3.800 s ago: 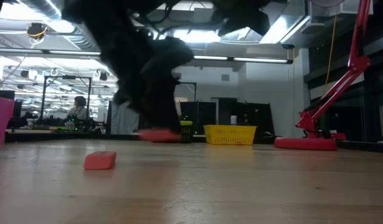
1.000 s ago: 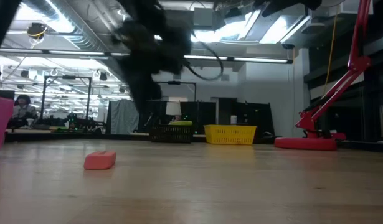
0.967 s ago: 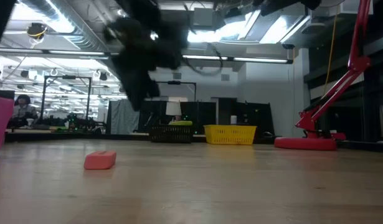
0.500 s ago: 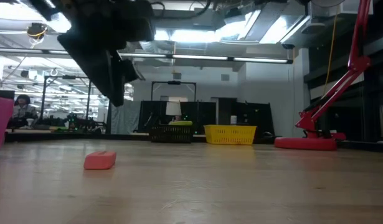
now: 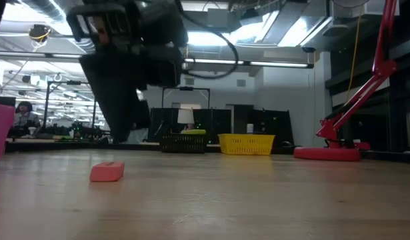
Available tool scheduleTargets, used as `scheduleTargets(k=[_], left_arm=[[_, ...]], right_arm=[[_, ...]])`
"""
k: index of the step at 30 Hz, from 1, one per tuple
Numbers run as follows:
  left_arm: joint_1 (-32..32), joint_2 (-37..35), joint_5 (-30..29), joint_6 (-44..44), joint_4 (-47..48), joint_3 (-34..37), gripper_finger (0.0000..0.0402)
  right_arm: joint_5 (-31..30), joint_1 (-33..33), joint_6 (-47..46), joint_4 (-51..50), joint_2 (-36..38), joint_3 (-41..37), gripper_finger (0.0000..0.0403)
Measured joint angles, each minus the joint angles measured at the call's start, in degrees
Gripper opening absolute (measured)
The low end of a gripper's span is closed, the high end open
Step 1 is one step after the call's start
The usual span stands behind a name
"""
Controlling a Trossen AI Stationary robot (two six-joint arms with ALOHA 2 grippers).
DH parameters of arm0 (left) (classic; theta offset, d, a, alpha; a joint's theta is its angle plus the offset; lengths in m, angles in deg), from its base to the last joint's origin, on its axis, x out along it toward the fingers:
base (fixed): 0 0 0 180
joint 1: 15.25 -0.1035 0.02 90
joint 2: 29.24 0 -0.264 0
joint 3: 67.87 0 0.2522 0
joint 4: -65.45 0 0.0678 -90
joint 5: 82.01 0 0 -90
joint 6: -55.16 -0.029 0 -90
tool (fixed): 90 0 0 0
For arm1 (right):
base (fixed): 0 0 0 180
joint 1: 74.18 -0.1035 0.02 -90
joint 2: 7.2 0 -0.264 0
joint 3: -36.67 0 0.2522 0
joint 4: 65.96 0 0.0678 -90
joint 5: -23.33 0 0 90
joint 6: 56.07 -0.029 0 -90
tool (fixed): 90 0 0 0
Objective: Pick & Place School Supplies
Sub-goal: Put the orange eraser into the yellow bin
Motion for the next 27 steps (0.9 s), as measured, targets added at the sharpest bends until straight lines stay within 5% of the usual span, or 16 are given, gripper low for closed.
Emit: scheduleTargets(k=[12, 27], left_arm=[[-3.52, 3.49, 6.85, 3.53, -14.48, 8.73, 0.0147], [-2.45, 3.38, 6.71, 4.54, -18.04, 10.18, 0.0132]], right_arm=[[-4.88, -4.70, -1.25, 2.04, 0.00, 0.00, 0.0162], [-5.93, -4.64, -1.25, 2.27, 0.00, 0.00, 0.0162]])
